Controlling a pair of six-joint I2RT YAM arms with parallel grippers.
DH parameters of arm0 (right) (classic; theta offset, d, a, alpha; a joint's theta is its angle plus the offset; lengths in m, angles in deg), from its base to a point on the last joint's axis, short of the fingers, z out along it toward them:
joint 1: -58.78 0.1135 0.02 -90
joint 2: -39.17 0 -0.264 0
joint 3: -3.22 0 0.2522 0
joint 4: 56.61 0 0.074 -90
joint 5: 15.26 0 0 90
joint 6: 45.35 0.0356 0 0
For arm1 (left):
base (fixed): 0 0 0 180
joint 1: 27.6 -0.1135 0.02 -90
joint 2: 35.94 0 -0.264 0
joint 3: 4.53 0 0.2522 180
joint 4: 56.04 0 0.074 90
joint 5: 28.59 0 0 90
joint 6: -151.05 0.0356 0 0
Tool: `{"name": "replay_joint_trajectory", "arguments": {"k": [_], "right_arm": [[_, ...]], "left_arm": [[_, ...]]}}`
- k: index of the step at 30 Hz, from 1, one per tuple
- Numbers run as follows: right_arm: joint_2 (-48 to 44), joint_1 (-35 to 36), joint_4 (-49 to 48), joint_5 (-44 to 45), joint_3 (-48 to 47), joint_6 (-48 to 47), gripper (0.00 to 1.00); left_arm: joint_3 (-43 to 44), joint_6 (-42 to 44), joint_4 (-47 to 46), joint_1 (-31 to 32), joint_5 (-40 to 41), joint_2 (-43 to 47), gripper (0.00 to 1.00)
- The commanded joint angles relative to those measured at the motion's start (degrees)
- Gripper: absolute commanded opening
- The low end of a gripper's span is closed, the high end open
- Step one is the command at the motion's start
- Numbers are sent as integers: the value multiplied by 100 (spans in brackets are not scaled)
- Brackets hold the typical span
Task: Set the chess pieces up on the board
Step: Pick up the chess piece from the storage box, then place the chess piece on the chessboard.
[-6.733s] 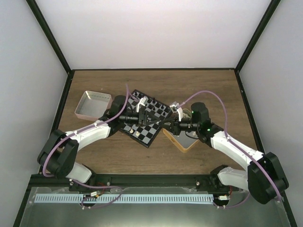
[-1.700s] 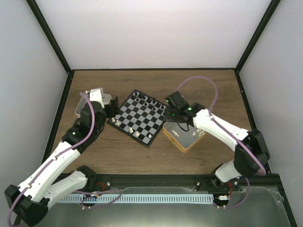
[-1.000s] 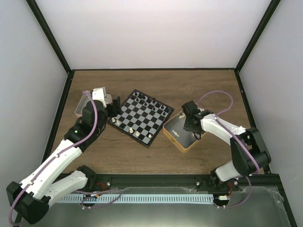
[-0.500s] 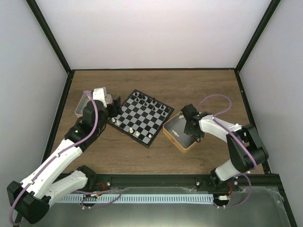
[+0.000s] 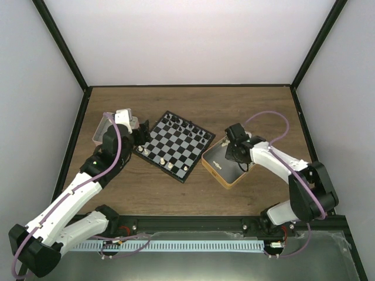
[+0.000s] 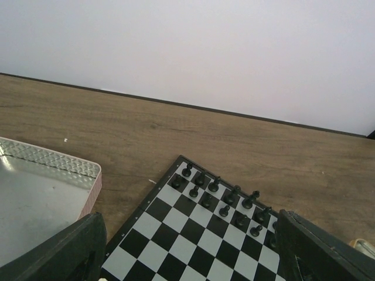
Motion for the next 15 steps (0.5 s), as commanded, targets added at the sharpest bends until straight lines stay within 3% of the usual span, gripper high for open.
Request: {"name": "replay_joint_trajectory", "arguments": {"k": [1,8,15], "right_arm": [[-245,304,-217,-286,-645,-141,4],[141,1279,-418,-629,-1449,-262,4],[1196,2251,-426,-781,-2294,-680,4]], "left_arm": [[-51,-57,-162,-39,43,99,81],[-131,-89,-243,-35,289,266,81],[-223,-121,-294,-37,466,451,81]]}}
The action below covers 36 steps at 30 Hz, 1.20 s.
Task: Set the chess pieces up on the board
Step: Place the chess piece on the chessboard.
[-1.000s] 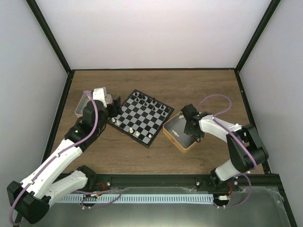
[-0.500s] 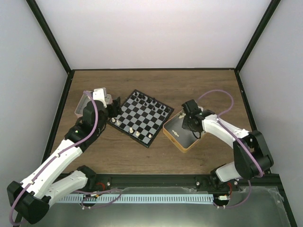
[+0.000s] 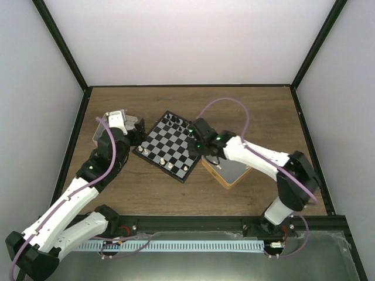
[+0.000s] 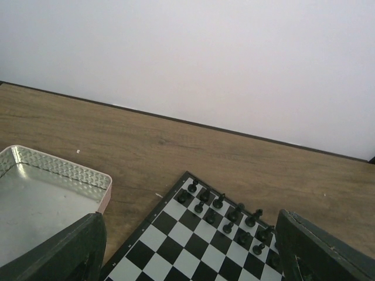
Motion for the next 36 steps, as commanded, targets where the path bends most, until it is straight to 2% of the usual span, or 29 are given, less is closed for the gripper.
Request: {"name": "replay_joint_trajectory", "arguments": {"k": [1,10,18,36], "right_arm": [[655,464,99,-112,-588,-352,4],[1633,800,339,-320,-1125,-547,6],[1889,818,344,-610,-1222,-738,7],[2201,844,293,-462,-1264,-769,10]], "left_arm": [[-72,-29,-172,-31,185,119,81],[-80,-22,-178,-37,180,87,81],[-83,-27,-207,-46,133,26,81],[-68,-10,-198,-54,92,4,81]]}}
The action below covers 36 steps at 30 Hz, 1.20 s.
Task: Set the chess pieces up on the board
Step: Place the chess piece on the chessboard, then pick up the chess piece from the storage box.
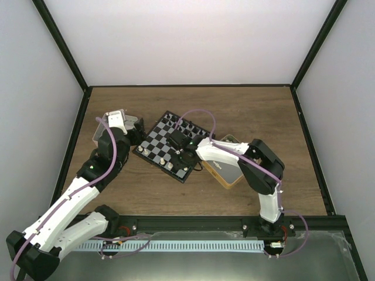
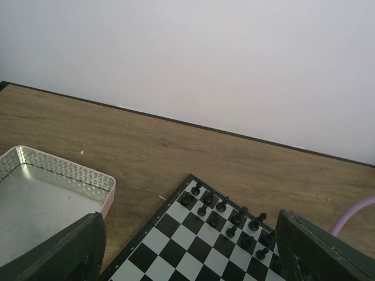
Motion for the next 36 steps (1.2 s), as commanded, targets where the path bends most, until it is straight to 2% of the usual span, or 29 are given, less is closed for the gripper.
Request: {"name": "replay_joint_trajectory", "arguments": {"k": [1,5,11,19,29,36], "right_arm": [[120,37,-35,96,-218,-31,10],[159,36,-64,168,-261,21,11],[135,40,-23,170,-306,59,22],[-359,34,-272,300,-221,278,30],[-1888,-253,-522,1510,447,906,37],[-2953,-1116,-208,2267,1521,1542,42]], "left_arm": [[-35,5,-104,-28,-27,11,81],[-44,17,-113,-28,-61,-14,81],[-46,13,-91,-28,-51,15,81],[-39,13,-91,-28,-61,28,82],[-67,17,-104,-30,-42,126,82],[-68,5,-117,-29,-76,94,82]]}}
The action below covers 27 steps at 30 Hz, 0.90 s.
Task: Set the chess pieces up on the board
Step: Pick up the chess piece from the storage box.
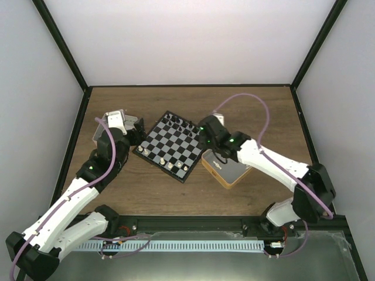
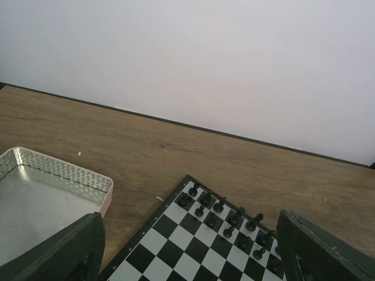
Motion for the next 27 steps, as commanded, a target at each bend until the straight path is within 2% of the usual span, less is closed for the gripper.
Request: {"name": "replay_joint_trajectory", "arguments": {"k": [1,8,9,12,17,23,27], "right_arm": [[-486,-594,377,764,648,563,42],[-958,-1394,795,1058,1397,985,42],[-972,-1489,803,1102,1517,967,41],[-1018,-1714,774,1334,1836,833,29],[-1078,-2202,421,989,2223,446,27],[-781,-2373,34,629,2392,174,18],[-611,-2397,-152,693,2462,84,16]], "left_arm": [[-59,5,-114,-29,-39,37,82],[-52,-5,-150,-28,-78,-30,82],[-48,-5,-146,-28,-79,-45,82],[-39,11,-142,-29,-83,-46,82],[-44,9,-158,-28,-96,-61,82],[-37,18,-164,-28,-92,-71,82],[-34,34,-161,-28,-113,-73,82]]}}
